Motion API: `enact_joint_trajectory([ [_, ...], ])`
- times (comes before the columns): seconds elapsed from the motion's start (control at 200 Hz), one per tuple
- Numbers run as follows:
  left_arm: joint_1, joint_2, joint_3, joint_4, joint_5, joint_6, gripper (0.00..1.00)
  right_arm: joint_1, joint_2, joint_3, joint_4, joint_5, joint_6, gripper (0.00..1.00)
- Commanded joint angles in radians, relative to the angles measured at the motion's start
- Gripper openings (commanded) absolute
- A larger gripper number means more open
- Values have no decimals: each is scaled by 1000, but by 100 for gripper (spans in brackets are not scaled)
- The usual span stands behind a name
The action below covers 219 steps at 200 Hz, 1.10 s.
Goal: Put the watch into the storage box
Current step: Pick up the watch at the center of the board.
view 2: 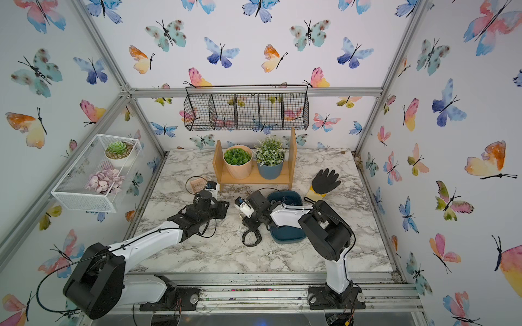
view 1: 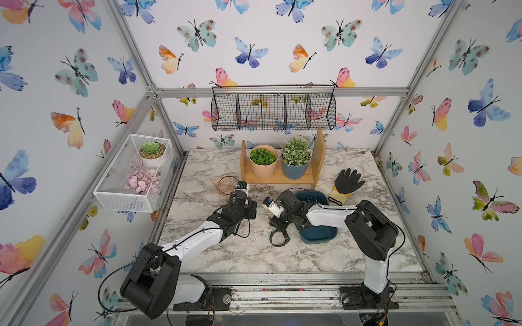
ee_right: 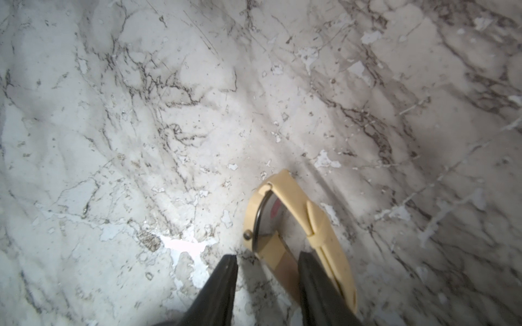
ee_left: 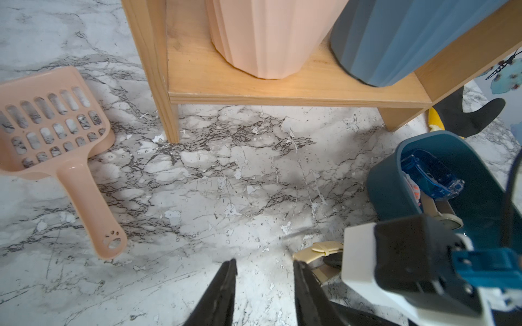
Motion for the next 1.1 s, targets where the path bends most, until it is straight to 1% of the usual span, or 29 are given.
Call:
enact_joint_trajectory([
  [0.0, 7, -24, -2, -18, -24, 10, 38, 7, 30, 19, -8, 21, 2, 42],
  [0.22, 7, -23, -6, -15, -23, 8, 38, 7, 47, 31, 14, 40, 19, 39],
  [0.3, 7, -24, -6, -15, -25, 9, 39, 7, 47, 36, 24, 44, 23, 33],
  [0.38, 8, -28, -6, -18, -27, 10, 38, 7, 51, 45, 25, 46, 25, 30],
  [0.526, 8, -33, -12, -20, -32, 9, 38, 7, 61, 53, 21, 46, 21, 21],
  [0.681, 9, -40, -20, -20, -34, 9, 39, 7, 60, 47, 22, 31, 25, 10],
  [0.751, 8, -43, -21, -21, -35, 7, 38, 7, 53, 44, 22, 22, 27, 2],
  [1.021, 8, -64, -15, -28, -33, 9, 39, 7, -41, 6, 78, -60, 39, 2],
  [1.091, 8, -76, -18, -20, -15, 10, 38, 7, -58, 7, 80, -68, 43, 2],
])
